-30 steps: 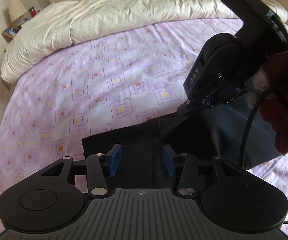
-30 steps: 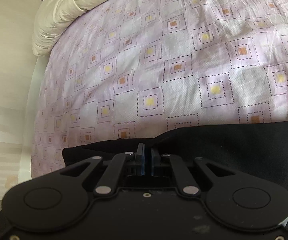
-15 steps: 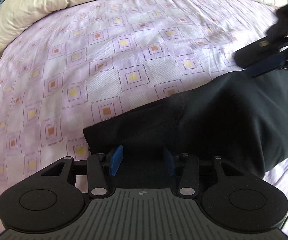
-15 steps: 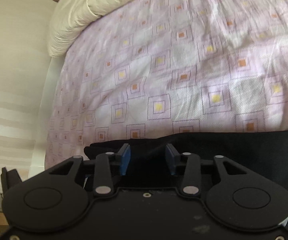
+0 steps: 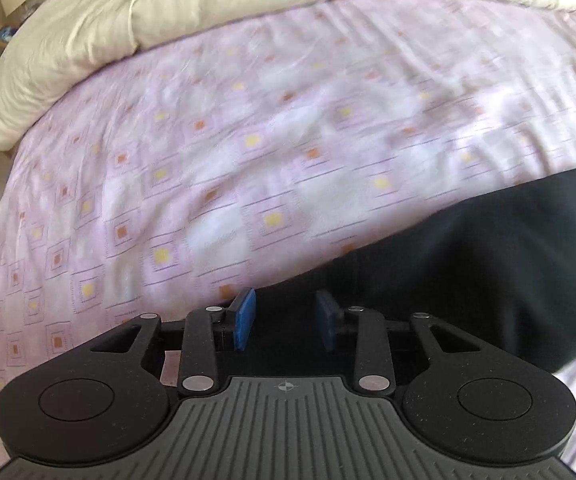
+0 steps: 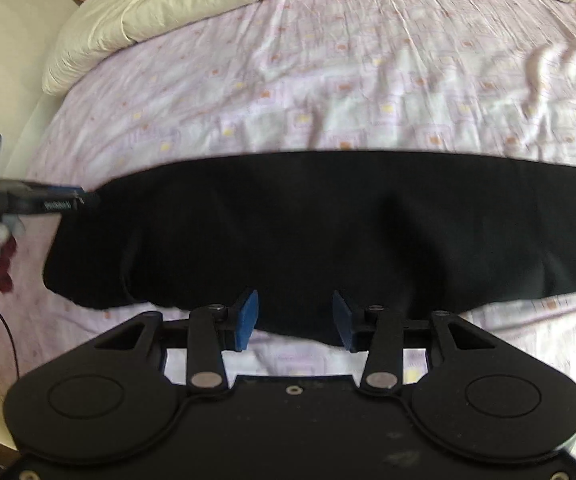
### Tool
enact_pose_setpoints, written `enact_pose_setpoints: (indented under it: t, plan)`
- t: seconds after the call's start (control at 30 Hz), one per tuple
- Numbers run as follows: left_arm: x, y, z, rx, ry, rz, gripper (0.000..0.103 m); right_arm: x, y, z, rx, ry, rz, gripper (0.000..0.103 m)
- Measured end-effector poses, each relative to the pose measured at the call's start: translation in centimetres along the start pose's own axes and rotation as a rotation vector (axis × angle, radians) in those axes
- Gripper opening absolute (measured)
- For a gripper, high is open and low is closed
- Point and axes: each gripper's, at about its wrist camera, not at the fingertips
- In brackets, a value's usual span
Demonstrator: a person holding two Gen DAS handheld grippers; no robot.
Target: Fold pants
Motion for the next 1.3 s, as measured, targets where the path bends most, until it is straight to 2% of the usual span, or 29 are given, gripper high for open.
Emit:
enact_pose_setpoints:
  t: [0.13,0.27,0.33,0.43,0.57,0.6,0.63,0.7,0.77,0.87,1.07,1.2,1.3]
  plan:
    - [2.6,-3.5,-2.7,0.021,0.008,-0.087,0.033,0.0,0.7,-3.3,-0.017,0.014,-0.012,0.045]
    - [4.9,-5.1,-6.0,-0.029,-0.004,-0.162,0.033,-0.5,1.9,-4.3,-0.011,-0.006,0.0,0.047]
    - [5.9,-5.6,-7.7,-0.052,-0.005,-0.168,0.033,-0.7,2.7,-4.2,-0.017,-0.02,0.0,0.052]
    - [7.1,-6.0,-9.5,-0.086,-0.018,-0.172,0.033,-0.4,3.7,-4.1,-0.021,-0.02,-0.014,0.052]
    - [8.1,-6.4,-10.8,-0.101,-0.025,-0.153,0.033,0.1,3.8,-3.6,0.042,-0.036,-0.039,0.052]
    - [8.3,-6.6,-10.8,-0.097,-0.02,-0.148,0.033,0.4,3.6,-3.2,0.062,-0.03,-0.029,0.048]
    - [8.6,-6.7,-10.8,-0.089,-0.012,-0.144,0.033,0.9,3.2,-2.7,0.088,-0.005,-0.003,0.03]
    - [9.2,-6.9,-10.5,-0.067,0.004,-0.137,0.033,2.4,2.1,-1.7,0.132,0.077,0.054,0.007]
    - [9.9,-7.1,-10.2,-0.049,0.022,-0.136,0.033,4.1,1.0,-0.6,0.163,0.169,0.1,0.006]
    - [11.4,-6.9,-9.5,-0.02,0.059,-0.146,0.033,5.8,0.0,1.0,0.169,0.22,0.139,0.006]
    - [13.7,-5.2,-7.9,-0.002,0.102,-0.149,0.033,6.9,-0.2,2.0,0.131,0.19,0.17,0.006]
    - [13.8,-2.6,-6.7,-0.061,0.082,-0.126,0.034,7.0,-0.4,1.8,0.104,0.175,0.199,0.008]
    - [13.1,-1.0,-5.7,-0.125,0.048,-0.144,0.034,6.7,-1.2,0.8,0.099,0.125,0.212,0.016]
Point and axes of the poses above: each gripper's, at about its wrist camera, not at the fingertips, and y roughly the way its jaws point, x to its right, z to its top, and after that the axes turned 15 degrees about -y, right-handed
